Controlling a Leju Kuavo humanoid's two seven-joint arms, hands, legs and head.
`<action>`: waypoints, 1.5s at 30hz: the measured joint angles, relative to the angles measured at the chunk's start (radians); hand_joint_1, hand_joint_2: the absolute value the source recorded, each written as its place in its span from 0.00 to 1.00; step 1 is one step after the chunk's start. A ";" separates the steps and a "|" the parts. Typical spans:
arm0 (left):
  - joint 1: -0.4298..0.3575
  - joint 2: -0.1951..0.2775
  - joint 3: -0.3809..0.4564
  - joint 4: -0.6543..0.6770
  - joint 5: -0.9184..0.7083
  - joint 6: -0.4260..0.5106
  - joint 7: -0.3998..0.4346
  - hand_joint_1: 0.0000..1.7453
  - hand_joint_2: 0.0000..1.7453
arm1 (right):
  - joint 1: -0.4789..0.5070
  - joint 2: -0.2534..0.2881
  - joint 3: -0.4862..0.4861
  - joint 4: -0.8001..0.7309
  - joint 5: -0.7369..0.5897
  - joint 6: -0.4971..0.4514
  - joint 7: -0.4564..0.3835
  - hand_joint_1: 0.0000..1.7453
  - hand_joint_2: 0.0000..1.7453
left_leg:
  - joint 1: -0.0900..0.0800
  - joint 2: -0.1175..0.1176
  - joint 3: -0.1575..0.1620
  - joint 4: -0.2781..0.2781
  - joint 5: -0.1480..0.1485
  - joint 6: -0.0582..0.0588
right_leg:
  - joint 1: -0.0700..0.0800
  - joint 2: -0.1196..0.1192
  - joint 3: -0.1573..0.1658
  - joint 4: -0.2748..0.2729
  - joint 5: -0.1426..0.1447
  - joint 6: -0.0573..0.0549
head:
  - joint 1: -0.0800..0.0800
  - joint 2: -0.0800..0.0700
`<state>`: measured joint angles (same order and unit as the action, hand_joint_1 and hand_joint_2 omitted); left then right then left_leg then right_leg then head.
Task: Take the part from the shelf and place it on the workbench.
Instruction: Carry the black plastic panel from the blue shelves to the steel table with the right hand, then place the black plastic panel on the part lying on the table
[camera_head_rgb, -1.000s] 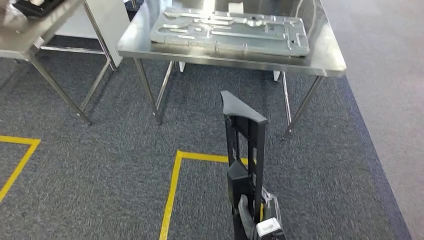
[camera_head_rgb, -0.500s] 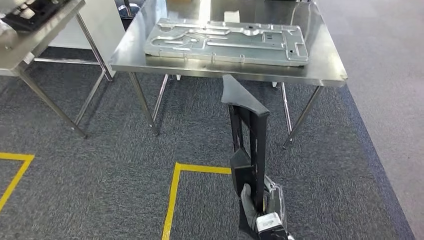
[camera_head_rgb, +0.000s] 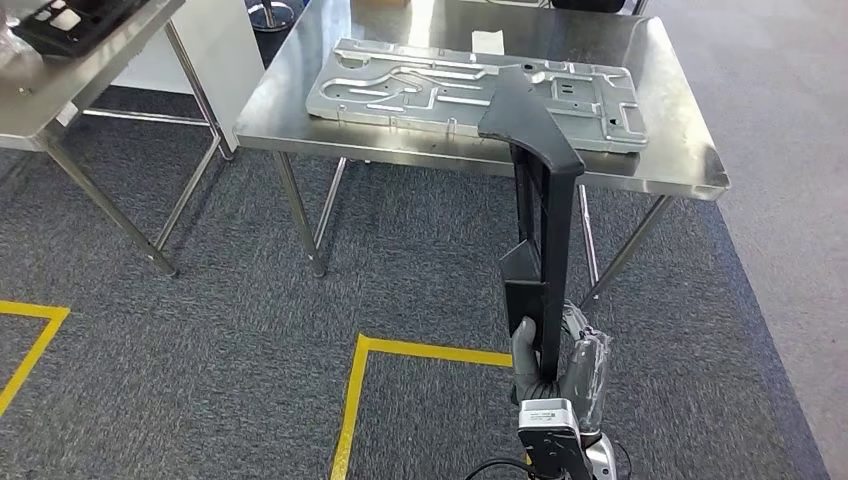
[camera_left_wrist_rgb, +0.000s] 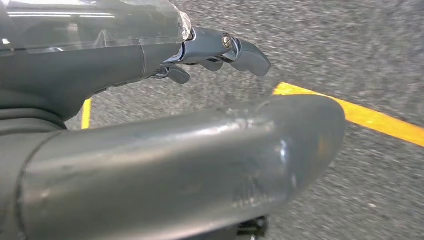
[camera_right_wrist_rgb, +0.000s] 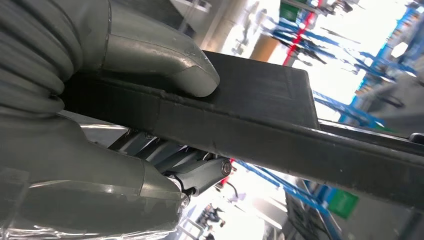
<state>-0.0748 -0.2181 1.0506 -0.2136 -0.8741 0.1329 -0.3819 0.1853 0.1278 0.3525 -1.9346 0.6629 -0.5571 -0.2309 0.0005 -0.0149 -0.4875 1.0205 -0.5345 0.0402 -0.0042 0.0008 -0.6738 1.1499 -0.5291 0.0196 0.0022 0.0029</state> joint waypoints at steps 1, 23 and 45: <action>0.000 -0.001 0.000 0.000 -0.001 -0.001 0.000 0.00 0.00 | -0.005 0.003 0.000 -0.003 0.004 -0.003 0.000 1.00 1.00 | -0.002 -0.002 0.011 -0.001 -0.011 -0.002 | 0.006 0.001 0.008 -0.051 0.051 -0.010 | -0.002 0.000; -0.010 0.000 -0.005 0.001 -0.048 -0.004 0.014 0.00 0.00 | -0.093 0.071 -0.087 -0.005 0.644 -0.138 0.122 1.00 1.00 | 0.004 0.007 -0.116 0.007 0.104 -0.010 | -0.001 0.007 0.180 -0.046 -0.039 0.003 | -0.014 0.000; -0.031 -0.001 -0.029 0.002 -0.089 -0.019 0.038 0.00 0.00 | -0.292 -0.165 -0.101 0.174 0.907 0.075 0.488 1.00 1.00 | 0.010 0.008 -0.180 0.234 -0.075 -0.062 | 0.000 0.005 0.136 -0.137 0.035 -0.051 | -0.015 0.000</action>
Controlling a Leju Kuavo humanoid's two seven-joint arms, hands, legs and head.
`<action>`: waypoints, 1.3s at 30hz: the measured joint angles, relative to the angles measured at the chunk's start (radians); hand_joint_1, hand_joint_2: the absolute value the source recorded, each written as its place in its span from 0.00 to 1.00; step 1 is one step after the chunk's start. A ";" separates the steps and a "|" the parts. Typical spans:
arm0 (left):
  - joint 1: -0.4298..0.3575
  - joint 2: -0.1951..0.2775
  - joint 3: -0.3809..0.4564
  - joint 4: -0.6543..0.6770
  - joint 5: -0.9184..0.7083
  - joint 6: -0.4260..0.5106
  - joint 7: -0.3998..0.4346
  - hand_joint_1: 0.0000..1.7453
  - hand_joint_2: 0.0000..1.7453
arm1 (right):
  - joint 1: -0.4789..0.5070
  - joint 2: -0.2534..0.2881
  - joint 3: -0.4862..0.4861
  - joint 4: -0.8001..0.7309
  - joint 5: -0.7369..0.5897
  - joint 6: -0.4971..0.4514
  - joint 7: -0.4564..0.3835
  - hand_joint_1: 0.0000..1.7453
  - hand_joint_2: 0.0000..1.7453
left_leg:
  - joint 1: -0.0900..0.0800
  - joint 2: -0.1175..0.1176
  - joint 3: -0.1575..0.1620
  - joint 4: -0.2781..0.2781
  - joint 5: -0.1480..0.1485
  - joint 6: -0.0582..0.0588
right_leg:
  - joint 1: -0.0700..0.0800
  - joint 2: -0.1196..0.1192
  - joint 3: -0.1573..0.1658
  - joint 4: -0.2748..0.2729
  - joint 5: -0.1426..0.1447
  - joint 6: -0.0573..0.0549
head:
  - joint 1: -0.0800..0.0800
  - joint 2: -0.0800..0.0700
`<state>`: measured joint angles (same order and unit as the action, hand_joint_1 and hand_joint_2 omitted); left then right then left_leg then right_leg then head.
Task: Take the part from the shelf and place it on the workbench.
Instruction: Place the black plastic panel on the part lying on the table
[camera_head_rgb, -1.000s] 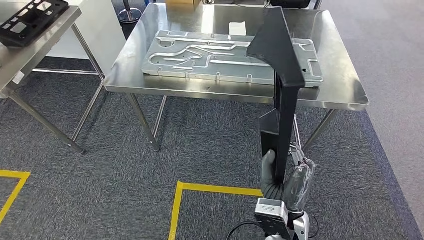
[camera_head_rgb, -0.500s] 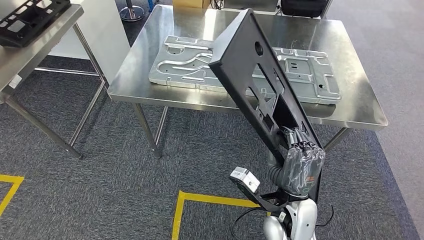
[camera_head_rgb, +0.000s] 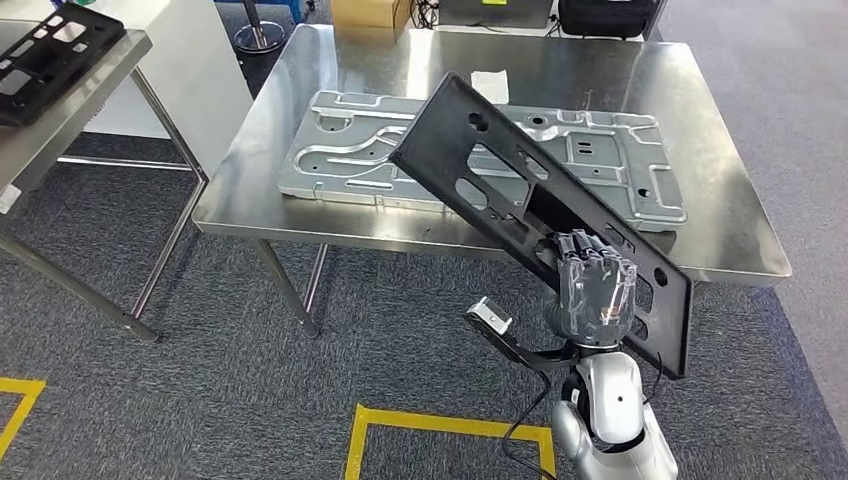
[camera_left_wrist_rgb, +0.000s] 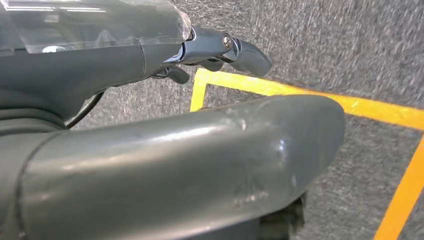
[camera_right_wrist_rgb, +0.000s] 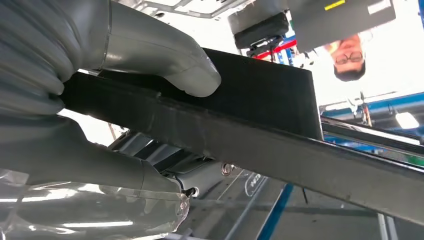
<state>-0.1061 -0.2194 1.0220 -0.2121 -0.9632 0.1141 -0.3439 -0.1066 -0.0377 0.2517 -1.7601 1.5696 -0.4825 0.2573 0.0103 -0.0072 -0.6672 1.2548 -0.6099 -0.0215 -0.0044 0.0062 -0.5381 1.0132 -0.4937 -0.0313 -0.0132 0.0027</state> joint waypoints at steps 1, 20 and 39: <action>0.000 0.001 0.000 0.000 -0.001 0.000 0.001 0.00 0.00 | -0.012 -0.019 0.019 0.008 0.000 0.007 0.017 1.00 1.00 | 0.000 0.000 0.003 -0.054 0.045 0.003 | 0.000 0.001 0.017 0.000 -0.013 0.003 | 0.000 0.000; -0.009 0.001 -0.008 0.000 -0.026 -0.003 0.014 0.00 0.00 | -0.300 -0.227 0.383 0.208 0.000 0.174 0.015 1.00 1.00 | -0.002 -0.010 0.174 -0.249 0.094 0.031 | -0.012 -0.008 -0.122 0.017 0.089 0.053 | 0.015 0.000; -0.007 0.006 -0.017 0.000 -0.030 0.000 0.016 0.00 0.00 | -0.381 -0.217 0.466 0.323 0.000 0.182 -0.061 1.00 1.00 | -0.021 -0.003 0.039 -0.249 0.216 0.063 | 0.007 0.002 0.037 0.031 -0.038 0.032 | 0.017 0.000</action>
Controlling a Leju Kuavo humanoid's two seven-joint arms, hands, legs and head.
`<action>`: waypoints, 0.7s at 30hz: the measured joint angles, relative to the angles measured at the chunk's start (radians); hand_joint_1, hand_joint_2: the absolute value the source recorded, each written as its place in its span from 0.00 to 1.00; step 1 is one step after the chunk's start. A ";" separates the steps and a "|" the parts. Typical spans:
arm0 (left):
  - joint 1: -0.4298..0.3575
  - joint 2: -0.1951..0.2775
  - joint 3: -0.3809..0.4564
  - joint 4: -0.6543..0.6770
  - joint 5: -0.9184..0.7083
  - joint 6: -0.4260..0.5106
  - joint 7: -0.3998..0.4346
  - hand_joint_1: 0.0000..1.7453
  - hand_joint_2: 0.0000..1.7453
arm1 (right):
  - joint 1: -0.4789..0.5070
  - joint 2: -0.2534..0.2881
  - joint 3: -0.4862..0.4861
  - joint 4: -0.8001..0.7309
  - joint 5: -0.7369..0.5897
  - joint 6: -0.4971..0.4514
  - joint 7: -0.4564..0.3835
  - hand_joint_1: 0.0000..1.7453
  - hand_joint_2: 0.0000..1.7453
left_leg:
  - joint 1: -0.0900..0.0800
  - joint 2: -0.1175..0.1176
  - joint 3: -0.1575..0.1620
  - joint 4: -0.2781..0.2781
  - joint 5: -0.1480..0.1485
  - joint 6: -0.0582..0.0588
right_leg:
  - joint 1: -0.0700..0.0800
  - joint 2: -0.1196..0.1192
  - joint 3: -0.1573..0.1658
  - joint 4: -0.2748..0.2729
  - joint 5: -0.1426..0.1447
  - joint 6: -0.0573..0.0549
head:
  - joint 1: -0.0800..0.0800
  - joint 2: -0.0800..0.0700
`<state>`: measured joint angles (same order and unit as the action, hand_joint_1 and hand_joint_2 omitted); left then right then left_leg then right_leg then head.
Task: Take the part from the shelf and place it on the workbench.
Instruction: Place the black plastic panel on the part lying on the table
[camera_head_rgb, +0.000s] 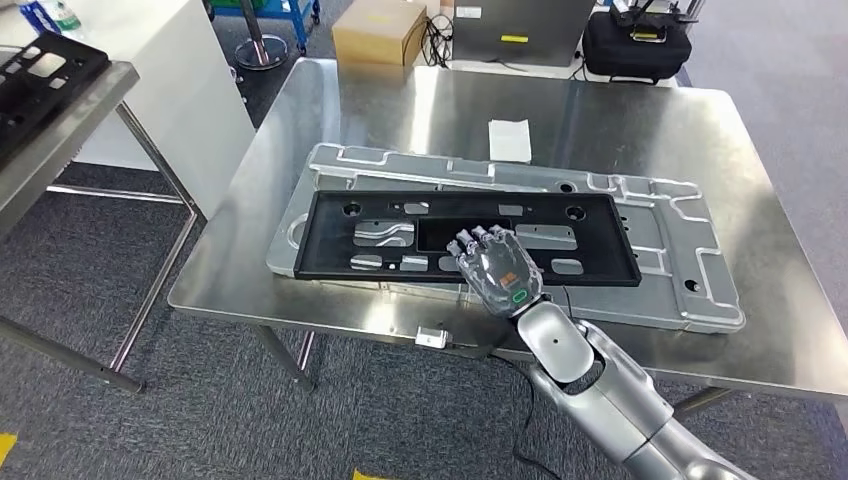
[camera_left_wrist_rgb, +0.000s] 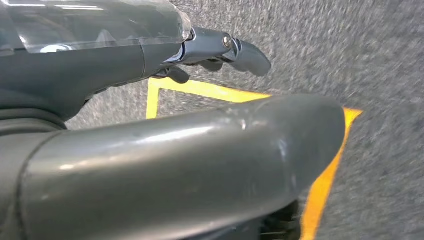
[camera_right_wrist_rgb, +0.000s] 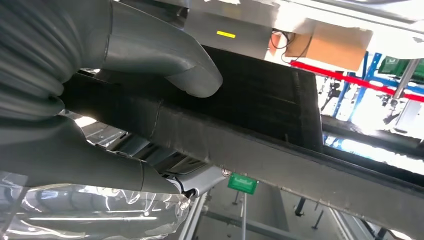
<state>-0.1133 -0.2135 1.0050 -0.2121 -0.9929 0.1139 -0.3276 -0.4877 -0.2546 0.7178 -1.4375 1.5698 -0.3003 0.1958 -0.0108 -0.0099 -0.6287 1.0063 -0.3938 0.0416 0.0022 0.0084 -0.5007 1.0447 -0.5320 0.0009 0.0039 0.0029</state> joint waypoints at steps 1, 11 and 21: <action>-0.001 -0.001 0.000 0.000 0.000 0.000 0.000 0.00 0.00 | -0.001 0.001 -0.002 0.003 0.000 -0.001 -0.003 1.00 1.00 | 0.003 0.000 0.012 -0.005 -0.001 0.003 | -0.002 -0.001 -0.017 0.035 -0.011 0.005 | 0.002 0.000; -0.002 -0.004 0.000 0.000 -0.002 0.000 -0.002 0.00 0.00 | 0.015 0.016 -0.024 0.033 0.000 -0.006 -0.023 1.00 1.00 | 0.014 -0.007 0.106 -0.006 -0.086 -0.024 | -0.023 -0.012 -0.137 -0.015 0.105 0.027 | 0.008 0.000; -0.004 -0.004 0.000 0.000 -0.012 0.013 0.002 0.00 0.00 | 0.030 0.055 -0.070 0.058 0.000 -0.020 -0.060 1.00 1.00 | 0.018 0.003 -0.085 0.294 -0.198 -0.061 | -0.017 -0.006 -0.076 -0.032 0.074 -0.025 | 0.005 0.000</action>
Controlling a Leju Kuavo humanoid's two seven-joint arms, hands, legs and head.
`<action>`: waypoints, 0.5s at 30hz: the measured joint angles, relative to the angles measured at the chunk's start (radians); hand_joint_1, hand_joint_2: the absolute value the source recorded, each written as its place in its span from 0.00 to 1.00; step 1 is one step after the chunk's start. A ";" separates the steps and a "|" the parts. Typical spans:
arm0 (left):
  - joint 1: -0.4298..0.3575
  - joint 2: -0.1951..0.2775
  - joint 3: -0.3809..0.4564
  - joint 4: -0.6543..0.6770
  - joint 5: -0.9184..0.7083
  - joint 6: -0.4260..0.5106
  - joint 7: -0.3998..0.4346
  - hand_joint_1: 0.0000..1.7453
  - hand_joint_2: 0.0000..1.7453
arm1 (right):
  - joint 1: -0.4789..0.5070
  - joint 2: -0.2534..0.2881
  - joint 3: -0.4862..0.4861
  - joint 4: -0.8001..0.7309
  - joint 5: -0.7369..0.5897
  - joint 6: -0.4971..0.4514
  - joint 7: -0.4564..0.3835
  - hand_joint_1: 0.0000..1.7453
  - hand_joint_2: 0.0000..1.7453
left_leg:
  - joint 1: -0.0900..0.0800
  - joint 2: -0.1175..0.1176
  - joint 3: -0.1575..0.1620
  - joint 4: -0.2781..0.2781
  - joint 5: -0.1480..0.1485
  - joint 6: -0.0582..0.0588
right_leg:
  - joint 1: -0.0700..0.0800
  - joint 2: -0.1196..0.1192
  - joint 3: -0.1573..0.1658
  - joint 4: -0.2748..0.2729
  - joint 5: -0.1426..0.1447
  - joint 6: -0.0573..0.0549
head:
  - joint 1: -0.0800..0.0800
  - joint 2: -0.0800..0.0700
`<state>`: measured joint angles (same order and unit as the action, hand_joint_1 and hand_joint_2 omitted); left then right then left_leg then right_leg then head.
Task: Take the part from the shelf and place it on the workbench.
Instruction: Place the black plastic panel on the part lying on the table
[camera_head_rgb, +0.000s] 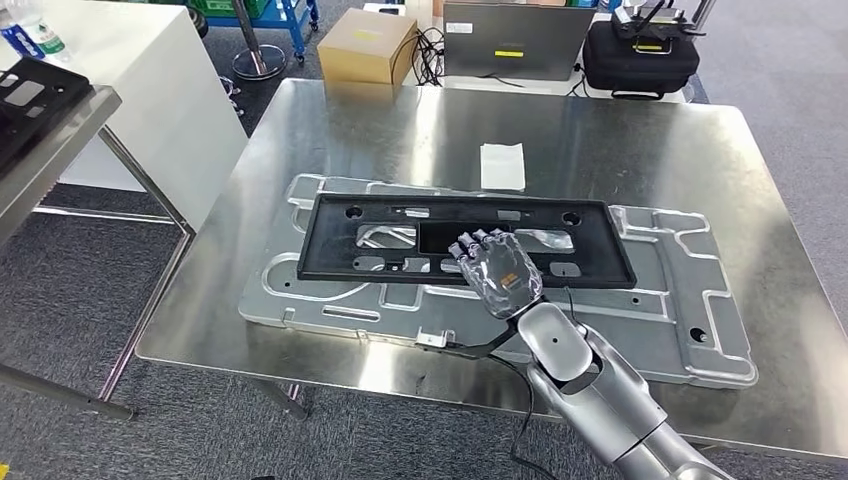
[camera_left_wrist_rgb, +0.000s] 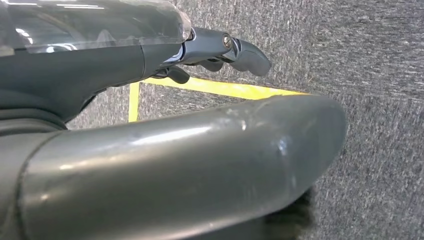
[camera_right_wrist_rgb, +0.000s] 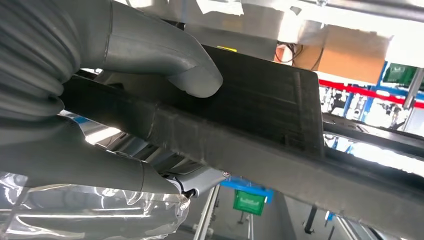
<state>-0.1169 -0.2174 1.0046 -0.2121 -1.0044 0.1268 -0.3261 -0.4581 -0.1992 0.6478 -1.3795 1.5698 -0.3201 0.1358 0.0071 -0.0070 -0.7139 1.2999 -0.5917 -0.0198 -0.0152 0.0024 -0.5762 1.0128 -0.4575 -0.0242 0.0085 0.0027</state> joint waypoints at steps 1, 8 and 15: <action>0.001 0.000 0.000 0.000 -0.002 0.003 0.001 0.00 0.00 | 0.003 0.003 -0.004 0.003 0.000 0.000 -0.002 1.00 1.00 | -0.001 0.000 -0.001 -0.031 0.018 0.003 | 0.002 0.001 0.010 0.000 -0.007 0.000 | 0.000 0.000; 0.000 0.001 -0.002 0.000 -0.005 0.012 0.003 0.00 0.00 | 0.012 0.024 -0.040 0.015 0.000 -0.011 -0.015 1.00 1.00 | -0.014 -0.001 0.067 -0.282 0.205 0.042 | 0.010 0.007 0.042 -0.001 -0.048 0.025 | 0.002 0.000; -0.005 -0.003 -0.006 0.000 -0.013 0.016 0.008 0.00 1.00 | 0.026 0.030 -0.081 0.029 0.000 -0.019 -0.024 0.00 1.00 | -0.006 0.000 0.088 -0.302 0.202 0.061 | 0.003 0.003 -0.115 0.277 -0.162 0.052 | 0.010 0.000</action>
<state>-0.1215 -0.2203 0.9987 -0.2121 -1.0177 0.1428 -0.3183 -0.4325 -0.1688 0.5666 -1.3509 1.5699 -0.3393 0.1119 0.0013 -0.0071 -0.6254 0.9984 -0.3897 0.0416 -0.0124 0.0052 -0.6916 1.2899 -0.6195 0.0276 0.0190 0.0027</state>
